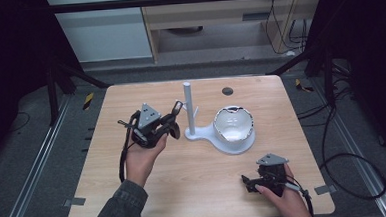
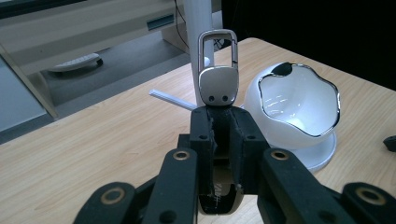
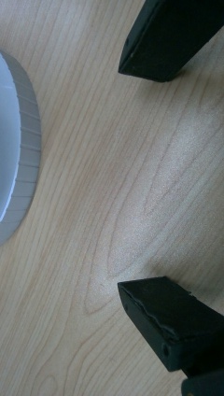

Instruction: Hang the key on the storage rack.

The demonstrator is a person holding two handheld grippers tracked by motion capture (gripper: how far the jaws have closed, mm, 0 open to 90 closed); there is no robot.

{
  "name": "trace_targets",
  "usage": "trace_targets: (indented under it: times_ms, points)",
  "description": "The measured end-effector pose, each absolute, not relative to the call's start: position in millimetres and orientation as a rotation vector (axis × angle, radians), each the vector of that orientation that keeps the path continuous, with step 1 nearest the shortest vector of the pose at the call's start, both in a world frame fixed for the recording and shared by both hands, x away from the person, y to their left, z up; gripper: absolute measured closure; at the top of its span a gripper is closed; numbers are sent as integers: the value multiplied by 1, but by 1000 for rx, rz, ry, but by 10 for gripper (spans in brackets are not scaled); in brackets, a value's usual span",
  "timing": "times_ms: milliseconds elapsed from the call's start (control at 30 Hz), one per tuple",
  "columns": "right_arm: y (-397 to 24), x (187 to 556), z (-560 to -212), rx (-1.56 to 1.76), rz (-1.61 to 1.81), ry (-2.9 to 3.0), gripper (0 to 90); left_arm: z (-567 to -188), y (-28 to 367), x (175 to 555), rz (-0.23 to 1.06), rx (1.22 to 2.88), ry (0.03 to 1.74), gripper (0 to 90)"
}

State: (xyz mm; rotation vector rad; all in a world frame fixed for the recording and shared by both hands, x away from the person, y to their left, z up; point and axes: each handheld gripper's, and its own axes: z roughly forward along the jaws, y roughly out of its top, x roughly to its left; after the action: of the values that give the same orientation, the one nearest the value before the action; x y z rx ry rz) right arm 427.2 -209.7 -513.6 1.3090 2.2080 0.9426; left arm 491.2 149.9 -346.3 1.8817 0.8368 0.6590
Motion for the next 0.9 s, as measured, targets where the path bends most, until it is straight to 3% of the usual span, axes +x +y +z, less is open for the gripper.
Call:
trace_targets:
  times_ms: [900]
  points:
    - [-209, 427, -514, 1313, 942, 2206, 3, -354, 144, 504, 662, 1905, 850, 800]
